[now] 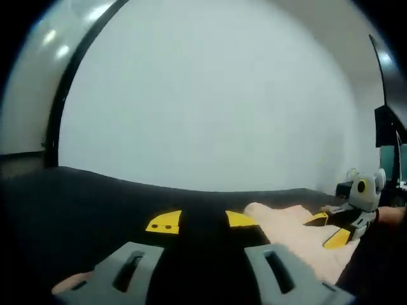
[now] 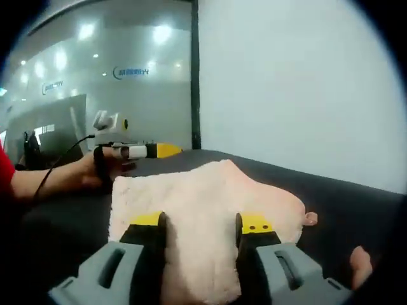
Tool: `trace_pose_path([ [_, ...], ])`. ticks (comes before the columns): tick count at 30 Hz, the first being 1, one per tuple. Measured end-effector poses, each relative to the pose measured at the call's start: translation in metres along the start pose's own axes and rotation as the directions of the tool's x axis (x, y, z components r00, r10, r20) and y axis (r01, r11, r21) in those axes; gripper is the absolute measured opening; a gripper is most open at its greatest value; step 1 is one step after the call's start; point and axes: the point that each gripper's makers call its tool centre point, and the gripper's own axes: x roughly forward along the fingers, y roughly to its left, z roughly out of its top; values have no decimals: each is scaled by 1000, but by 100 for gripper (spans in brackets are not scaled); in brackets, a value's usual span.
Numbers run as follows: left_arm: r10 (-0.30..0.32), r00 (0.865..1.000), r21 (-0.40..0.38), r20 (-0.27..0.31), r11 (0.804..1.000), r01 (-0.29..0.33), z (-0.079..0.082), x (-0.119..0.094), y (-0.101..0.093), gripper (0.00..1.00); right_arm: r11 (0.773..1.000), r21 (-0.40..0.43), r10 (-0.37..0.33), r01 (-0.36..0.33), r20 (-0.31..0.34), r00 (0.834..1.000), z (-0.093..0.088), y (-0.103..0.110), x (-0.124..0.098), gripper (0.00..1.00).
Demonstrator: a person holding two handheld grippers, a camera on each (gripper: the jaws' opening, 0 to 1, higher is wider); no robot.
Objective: Fold the towel on the table until its edges align and the towel forms a compact rectangular stack.
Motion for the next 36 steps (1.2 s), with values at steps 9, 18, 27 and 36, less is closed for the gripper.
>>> trace_pose_path([
  [9, -325, 945, 260, 37, 916, 305, 25, 13, -123, 37, 989, 148, -42, 1, 272, 962, 67, -44, -41, 41],
  [18, -457, 868, 116, -195, 868, 483, -48, 31, -115, 36, 991, 98, 79, -88, 87, 993, 27, -25, -27, 39],
  [27, -448, 857, 156, -254, 856, 493, -71, 28, -106, 37, 994, -42, 105, -106, -23, 994, -1, -13, -14, 36],
  [36, -442, 859, 93, -257, 874, 477, -71, 27, -104, 36, 993, -42, 112, -112, -15, 994, 1, -12, -17, 36],
])
